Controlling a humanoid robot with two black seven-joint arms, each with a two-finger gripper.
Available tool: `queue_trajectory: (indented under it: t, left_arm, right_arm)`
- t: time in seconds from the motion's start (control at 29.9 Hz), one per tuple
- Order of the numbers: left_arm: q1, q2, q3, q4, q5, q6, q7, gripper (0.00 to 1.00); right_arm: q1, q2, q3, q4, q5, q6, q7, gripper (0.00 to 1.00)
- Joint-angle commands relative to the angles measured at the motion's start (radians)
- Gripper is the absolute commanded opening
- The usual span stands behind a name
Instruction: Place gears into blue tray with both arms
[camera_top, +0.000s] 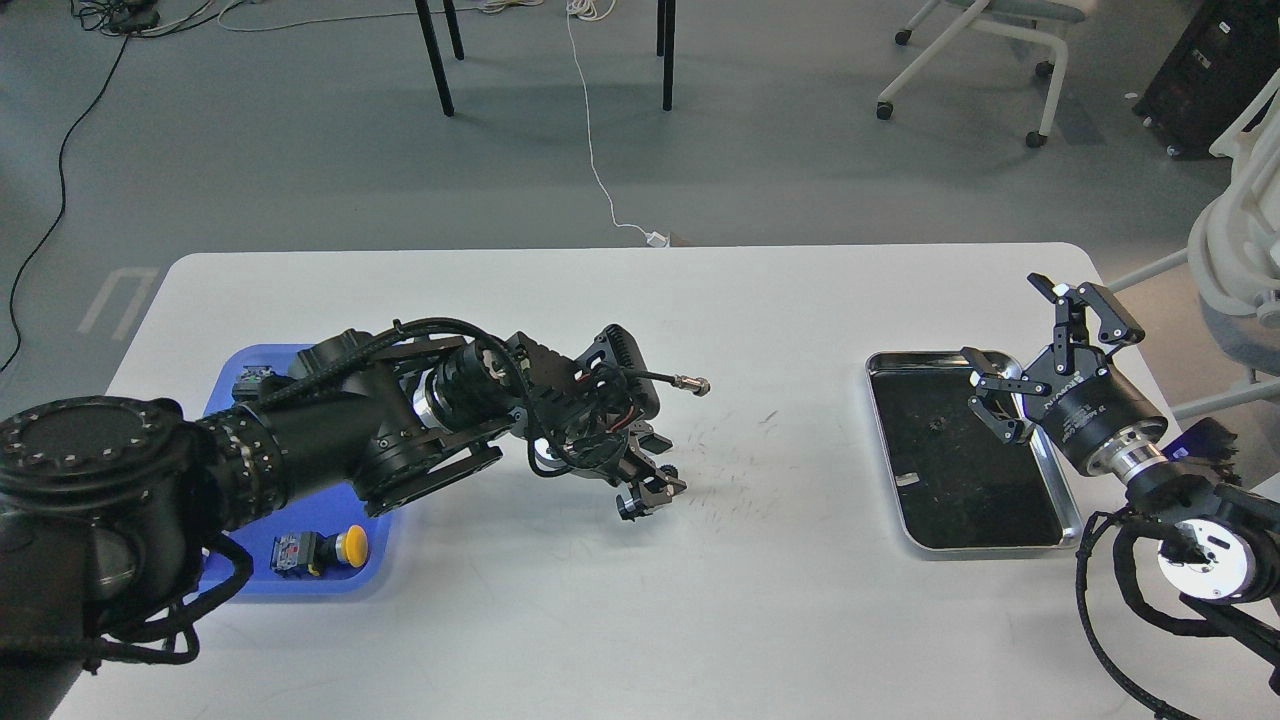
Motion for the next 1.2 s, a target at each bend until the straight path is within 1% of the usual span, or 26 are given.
queue_trajectory:
  t: [0.0,0.13,0.2,0.23,0.33,0.37,0.47,0.67,0.74,0.8,0.9,0.97,1.17]
  left_arm:
    - [0.005,0.000,0.000,-0.005,-0.009,-0.004,0.000,0.47]
    - [0.006,-0.001,0.000,-0.006,-0.012,-0.013,0.000,0.46]
    - [0.006,-0.001,0.000,-0.006,-0.012,-0.013,0.000,0.42]
    - [0.008,-0.001,0.002,-0.006,-0.011,-0.013,0.000,0.36]
    - [0.009,-0.001,0.002,-0.006,-0.009,-0.013,0.000,0.14]
    - [0.009,-0.001,0.002,-0.006,-0.009,-0.011,0.000,0.12]
    - [0.008,0.000,0.002,-0.006,-0.011,-0.011,0.000,0.10]
    - [0.003,0.015,-0.006,-0.011,-0.014,-0.011,0.000,0.10]
    - [-0.003,0.032,-0.009,-0.035,-0.029,-0.014,0.000,0.10]
    - [-0.020,0.064,-0.013,-0.084,-0.055,-0.022,0.000,0.11]
    - [-0.061,0.149,-0.017,-0.174,-0.112,-0.048,0.000,0.11]
    - [-0.070,0.211,-0.018,-0.231,-0.149,-0.051,0.000,0.11]
    - [-0.066,0.477,-0.049,-0.383,-0.198,-0.051,0.000,0.12]
  right_arm:
    - [0.001,0.000,0.001,0.000,-0.001,0.000,0.000,0.98]
    - [0.001,-0.003,0.002,0.001,-0.001,0.000,0.000,0.98]
    - [0.001,-0.003,0.002,0.001,-0.001,0.000,0.000,0.98]
    - [0.001,-0.005,0.002,0.001,-0.001,0.000,0.000,0.98]
    - [0.001,-0.006,0.001,0.001,-0.001,0.000,0.000,0.98]
    - [0.001,-0.006,0.001,0.001,-0.001,0.000,0.000,0.98]
    - [0.001,-0.006,-0.004,0.001,-0.002,0.000,0.000,0.98]
    - [0.001,-0.002,-0.005,0.001,-0.004,-0.002,0.000,0.98]
    - [0.001,0.000,-0.005,0.003,-0.004,0.000,0.000,0.98]
    - [0.001,0.001,-0.004,0.003,-0.004,-0.002,0.000,0.98]
    - [0.001,0.003,-0.005,0.003,-0.005,0.000,0.000,0.98]
    - [0.001,0.003,-0.004,0.003,-0.005,0.000,0.000,0.98]
    - [0.001,0.004,-0.005,0.004,-0.007,-0.002,0.000,0.98]
